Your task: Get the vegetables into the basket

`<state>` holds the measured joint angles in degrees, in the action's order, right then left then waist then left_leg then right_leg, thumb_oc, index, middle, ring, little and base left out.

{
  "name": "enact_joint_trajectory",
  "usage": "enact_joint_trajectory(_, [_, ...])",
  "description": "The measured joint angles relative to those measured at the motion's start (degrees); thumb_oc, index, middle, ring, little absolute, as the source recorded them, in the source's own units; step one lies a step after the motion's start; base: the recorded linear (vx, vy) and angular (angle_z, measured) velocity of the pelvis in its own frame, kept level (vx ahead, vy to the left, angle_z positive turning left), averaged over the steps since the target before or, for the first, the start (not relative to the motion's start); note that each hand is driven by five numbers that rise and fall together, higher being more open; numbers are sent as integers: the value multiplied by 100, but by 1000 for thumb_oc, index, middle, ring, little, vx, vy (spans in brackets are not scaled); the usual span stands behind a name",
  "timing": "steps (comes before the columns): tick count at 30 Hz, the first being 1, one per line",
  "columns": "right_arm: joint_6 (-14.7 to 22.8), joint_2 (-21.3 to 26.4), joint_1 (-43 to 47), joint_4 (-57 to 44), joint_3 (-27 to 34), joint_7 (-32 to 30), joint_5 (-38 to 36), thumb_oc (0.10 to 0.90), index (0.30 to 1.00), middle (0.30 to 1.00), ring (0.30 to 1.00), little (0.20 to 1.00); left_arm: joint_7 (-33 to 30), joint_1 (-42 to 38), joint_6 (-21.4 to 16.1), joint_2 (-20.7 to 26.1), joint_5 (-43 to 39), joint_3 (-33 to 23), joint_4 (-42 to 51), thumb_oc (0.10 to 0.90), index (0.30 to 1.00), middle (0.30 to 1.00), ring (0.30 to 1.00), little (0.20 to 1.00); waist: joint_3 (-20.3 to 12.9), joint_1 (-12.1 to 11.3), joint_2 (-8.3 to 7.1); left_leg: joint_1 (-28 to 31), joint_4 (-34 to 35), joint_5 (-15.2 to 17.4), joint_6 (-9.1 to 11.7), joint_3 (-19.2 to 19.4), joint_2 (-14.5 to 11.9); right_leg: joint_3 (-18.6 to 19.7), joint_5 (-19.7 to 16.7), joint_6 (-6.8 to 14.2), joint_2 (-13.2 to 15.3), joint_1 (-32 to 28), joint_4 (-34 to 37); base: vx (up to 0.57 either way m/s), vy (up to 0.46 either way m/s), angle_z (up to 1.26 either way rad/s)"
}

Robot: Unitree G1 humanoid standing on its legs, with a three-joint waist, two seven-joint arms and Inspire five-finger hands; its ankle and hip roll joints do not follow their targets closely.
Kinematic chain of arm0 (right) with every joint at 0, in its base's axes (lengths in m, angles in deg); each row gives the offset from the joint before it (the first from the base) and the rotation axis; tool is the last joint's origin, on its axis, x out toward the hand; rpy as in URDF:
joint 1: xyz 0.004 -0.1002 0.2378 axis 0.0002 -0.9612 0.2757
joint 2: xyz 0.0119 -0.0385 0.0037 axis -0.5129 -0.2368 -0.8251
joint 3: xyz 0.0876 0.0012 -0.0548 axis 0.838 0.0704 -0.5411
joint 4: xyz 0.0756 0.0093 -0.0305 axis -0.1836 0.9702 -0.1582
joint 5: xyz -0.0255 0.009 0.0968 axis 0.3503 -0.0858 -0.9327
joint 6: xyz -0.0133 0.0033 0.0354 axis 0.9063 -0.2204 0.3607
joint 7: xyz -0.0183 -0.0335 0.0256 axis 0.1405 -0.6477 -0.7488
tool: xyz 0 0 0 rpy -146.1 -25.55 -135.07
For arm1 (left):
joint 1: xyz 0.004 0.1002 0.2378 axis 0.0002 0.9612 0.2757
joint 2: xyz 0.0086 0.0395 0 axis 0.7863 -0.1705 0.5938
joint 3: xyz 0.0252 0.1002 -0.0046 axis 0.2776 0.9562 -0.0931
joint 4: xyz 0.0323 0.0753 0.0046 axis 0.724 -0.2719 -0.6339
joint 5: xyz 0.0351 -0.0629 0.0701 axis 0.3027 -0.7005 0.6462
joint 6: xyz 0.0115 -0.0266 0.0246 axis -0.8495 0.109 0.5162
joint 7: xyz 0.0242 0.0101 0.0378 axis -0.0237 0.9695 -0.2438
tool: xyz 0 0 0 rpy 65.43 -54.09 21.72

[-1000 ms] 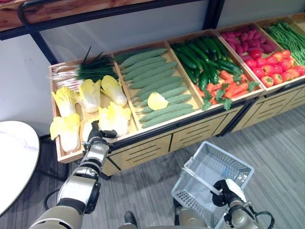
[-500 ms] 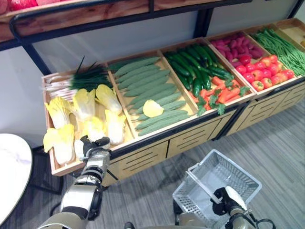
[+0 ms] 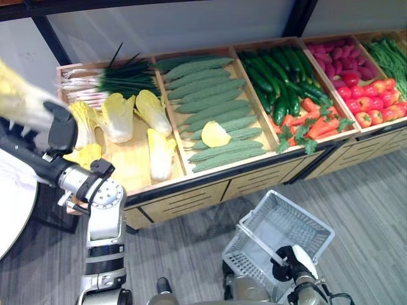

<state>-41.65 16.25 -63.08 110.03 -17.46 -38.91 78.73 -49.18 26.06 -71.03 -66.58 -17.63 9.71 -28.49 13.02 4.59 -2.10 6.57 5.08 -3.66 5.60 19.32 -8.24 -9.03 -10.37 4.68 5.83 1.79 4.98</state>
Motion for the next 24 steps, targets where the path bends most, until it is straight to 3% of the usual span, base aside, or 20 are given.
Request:
enact_joint_trajectory(1, [-23, 46, 17, -59, 70, 17, 10, 400, 300, 300, 300, 300, 821, 138, -254, 161, -932, 366, 124, 400, 300, 300, 300, 300, 7, -14, 60, 8, 5, 2, -4, 7, 17, 20, -5, 6, 8, 2, -1, -6, 47, -3])
enact_joint_trajectory(2, [-30, 147, 12, -183, 124, 8, 14, 400, 300, 300, 300, 300, 1991, 403, -291, 642, -2197, 949, 222, 400, 300, 300, 300, 300, 11, -2, 174, 12, 27, 15, -11, 17, 32, 31, 5, 22, 24, 2, -1, 11, 63, -7])
enact_joint_trajectory(3, [-57, 183, 24, -256, 137, 14, 23, 400, 300, 300, 300, 300, 2828, 579, -216, 744, -3038, 1155, 234, 400, 300, 300, 300, 300, 8, 53, 224, 24, 27, 29, -13, 34, 37, 49, 17, 38, 26, 2, -1, 16, 45, -6])
enact_joint_trajectory(5, [-91, 191, 25, -347, 209, 19, 58, 400, 300, 300, 300, 300, 3826, 951, 22, 729, -4126, 1426, 211, 400, 300, 300, 300, 300, 5, 137, 290, 56, 28, 59, -23, 66, 39, 79, 27, 51, 24, -9, -1, 28, 30, -9])
enact_joint_trajectory(6, [-95, 191, 18, -362, 228, 20, 74, 400, 300, 300, 300, 300, 4196, 1126, 207, 648, -4492, 1565, 154, 400, 300, 300, 300, 300, 8, 175, 305, 70, 27, 65, -23, 89, 39, 102, 28, 52, 20, -9, -1, 49, 47, -11])
enact_joint_trajectory(7, [-149, 171, -3, -386, 328, 74, 137, 400, 300, 300, 300, 300, 5014, 1412, 803, 647, -5475, 1783, 33, 400, 300, 300, 300, 300, 8, 261, 309, 86, 19, 73, -26, 109, 35, 117, 21, 42, 11, -9, -1, 28, 24, -10])
enact_joint_trajectory(9, [-183, 182, -50, -427, 350, 114, 157, 400, 300, 300, 300, 300, 5751, 1585, 1364, 648, -5939, 2148, -300, 400, 300, 300, 300, 300, 9, 290, 308, 121, 1, 86, -27, 161, 36, 166, 7, 24, 8, -19, -1, 36, 34, -10])
enact_joint_trajectory(10, [-190, 182, -54, -427, 350, 122, 178, 400, 300, 300, 300, 300, 5860, 1591, 1493, 667, -5951, 2238, -346, 400, 300, 300, 300, 300, 9, 299, 307, 122, 1, 88, -28, 166, 37, 171, 4, 19, 8, -18, -1, 46, 42, -11])
enact_joint_trajectory(11, [-193, 165, -72, -376, 437, 164, 296, 400, 300, 300, 300, 300, 6359, 1683, 1635, 727, -6157, 2481, -456, 400, 300, 300, 300, 300, 5, 327, 315, 179, 28, 111, -27, 191, 47, 199, 24, 44, 10, -55, -1, 29, 27, -8])
enact_joint_trajectory(15, [-206, 164, -84, -296, 544, 224, 300, 400, 300, 300, 300, 300, 6994, 1714, 1837, 1022, -6187, 2705, -441, 400, 300, 300, 300, 300, -3, 342, 322, 257, 27, 152, -30, 259, 72, 270, 45, 85, 22, -91, 0, 7, 24, -9])
enact_joint_trajectory(24, [-271, 161, -138, -195, 565, 254, 297, 400, 300, 300, 300, 300, 7089, 1681, 1831, 1236, -6241, 2702, -485, 400, 300, 300, 300, 300, -35, 384, 288, 310, -21, 201, -66, 422, 146, 431, 0, 120, 32, -45, -12, -30, 53, -10])
